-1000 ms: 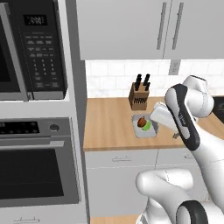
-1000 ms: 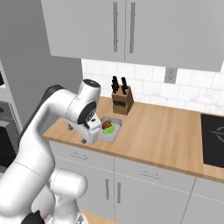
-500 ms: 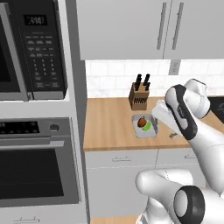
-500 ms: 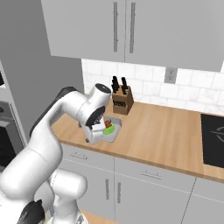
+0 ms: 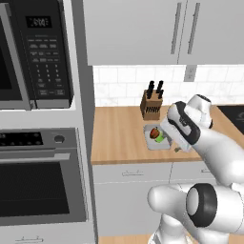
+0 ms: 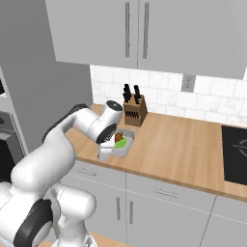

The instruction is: Take the meat container that has the chicken drumstick and place it on the second highest rack of the freezer. Then take the vegetable container that has the lemon wedge and bell pepper and place it on the highest rack of the freezer.

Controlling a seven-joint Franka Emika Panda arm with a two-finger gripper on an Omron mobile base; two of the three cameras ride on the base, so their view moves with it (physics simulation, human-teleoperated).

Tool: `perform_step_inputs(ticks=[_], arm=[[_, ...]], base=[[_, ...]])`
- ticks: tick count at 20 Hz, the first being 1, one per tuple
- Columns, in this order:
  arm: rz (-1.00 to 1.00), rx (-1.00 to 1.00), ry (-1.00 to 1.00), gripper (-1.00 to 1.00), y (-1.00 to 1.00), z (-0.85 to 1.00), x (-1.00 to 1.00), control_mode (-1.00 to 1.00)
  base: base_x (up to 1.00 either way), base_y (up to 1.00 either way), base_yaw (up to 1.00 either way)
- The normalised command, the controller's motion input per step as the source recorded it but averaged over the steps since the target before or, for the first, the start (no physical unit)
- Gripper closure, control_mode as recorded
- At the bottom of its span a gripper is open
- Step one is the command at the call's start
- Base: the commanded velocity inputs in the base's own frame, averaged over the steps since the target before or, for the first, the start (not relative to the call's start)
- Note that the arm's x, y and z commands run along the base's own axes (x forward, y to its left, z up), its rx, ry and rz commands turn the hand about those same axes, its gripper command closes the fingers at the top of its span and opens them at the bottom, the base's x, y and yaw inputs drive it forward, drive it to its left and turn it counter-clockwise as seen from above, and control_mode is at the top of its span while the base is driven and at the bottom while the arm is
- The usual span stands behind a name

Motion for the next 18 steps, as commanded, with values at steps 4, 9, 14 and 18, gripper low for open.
perform_step_inputs(ticks=[4, 9, 14, 18], arm=[[-0.13, 0.0, 0.06, -1.0, -0.01, -0.23, 0.58, -1.0], [-0.06, 0.0, 0.04, -1.0, 0.0, -0.15, 0.48, -1.0], [-0.05, 0.0, 0.03, -1.0, 0.0, -0.23, 0.42, -1.0], [-0.08, 0.0, 0.0, -1.0, 0.0, -0.33, 0.33, -1.0]], base=[[0.0, 0.0, 0.0], [0.0, 0.0, 0.0], [0.0, 0.0, 0.0], [0.0, 0.0, 0.0]])
